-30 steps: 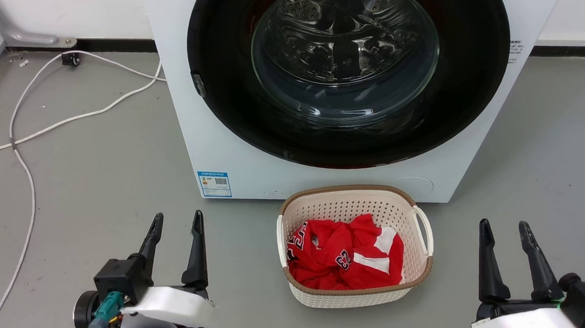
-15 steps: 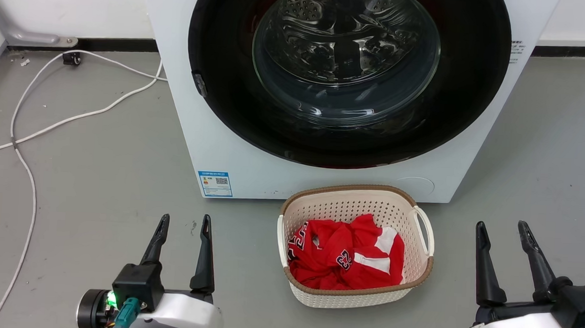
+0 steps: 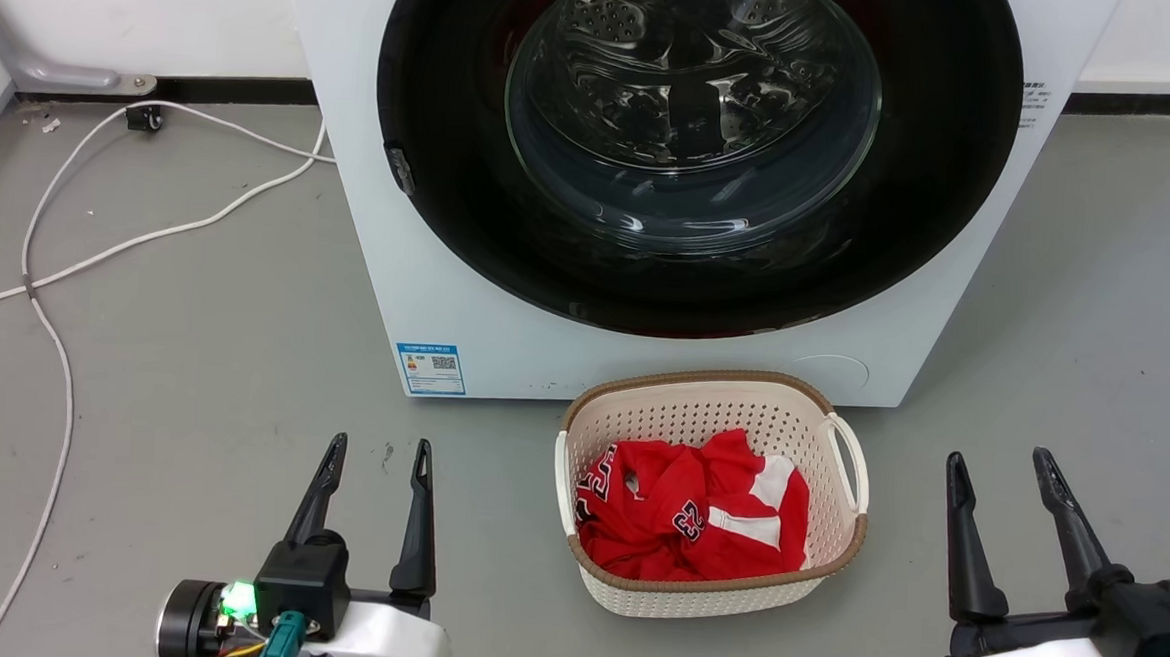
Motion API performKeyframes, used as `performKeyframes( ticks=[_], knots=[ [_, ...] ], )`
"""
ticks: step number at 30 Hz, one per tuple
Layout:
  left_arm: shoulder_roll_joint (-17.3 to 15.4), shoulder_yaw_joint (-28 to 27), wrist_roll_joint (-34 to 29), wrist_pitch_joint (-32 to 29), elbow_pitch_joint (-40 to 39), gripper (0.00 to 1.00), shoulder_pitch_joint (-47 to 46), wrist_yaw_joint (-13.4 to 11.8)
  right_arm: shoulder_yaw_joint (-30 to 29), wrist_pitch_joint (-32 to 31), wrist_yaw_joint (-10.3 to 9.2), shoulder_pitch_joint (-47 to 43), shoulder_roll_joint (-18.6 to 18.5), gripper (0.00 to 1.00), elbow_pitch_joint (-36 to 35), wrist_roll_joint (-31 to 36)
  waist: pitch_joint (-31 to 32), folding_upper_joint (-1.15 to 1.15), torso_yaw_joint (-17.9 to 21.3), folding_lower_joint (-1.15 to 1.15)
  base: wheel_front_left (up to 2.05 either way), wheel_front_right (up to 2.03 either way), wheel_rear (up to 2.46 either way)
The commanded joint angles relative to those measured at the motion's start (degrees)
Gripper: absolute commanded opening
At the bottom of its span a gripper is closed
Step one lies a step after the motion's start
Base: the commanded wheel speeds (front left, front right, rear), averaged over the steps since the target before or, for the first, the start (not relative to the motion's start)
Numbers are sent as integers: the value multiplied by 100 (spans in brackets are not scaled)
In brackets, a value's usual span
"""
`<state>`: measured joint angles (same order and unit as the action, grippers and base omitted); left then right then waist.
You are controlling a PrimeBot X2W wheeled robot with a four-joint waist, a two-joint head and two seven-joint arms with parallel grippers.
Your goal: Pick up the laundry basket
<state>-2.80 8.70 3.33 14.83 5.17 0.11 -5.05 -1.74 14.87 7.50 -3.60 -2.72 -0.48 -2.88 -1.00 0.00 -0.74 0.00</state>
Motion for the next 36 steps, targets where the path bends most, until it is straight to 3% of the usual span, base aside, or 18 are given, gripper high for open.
performKeyframes(
  ticks=[1, 36],
  knots=[
    [-15, 16, -121, 53, 18, 100, 80, -18, 12, 44, -2, -87, -29, 100, -11, 99, 0, 0, 0, 0, 0, 0, 0],
    [-15, -9, -87, 40, 209, 100, 32, -2, 34, 34, -2, -49, -27, 100, 122, -154, -12, 0, 18, 0, 0, 0, 0]
  ],
)
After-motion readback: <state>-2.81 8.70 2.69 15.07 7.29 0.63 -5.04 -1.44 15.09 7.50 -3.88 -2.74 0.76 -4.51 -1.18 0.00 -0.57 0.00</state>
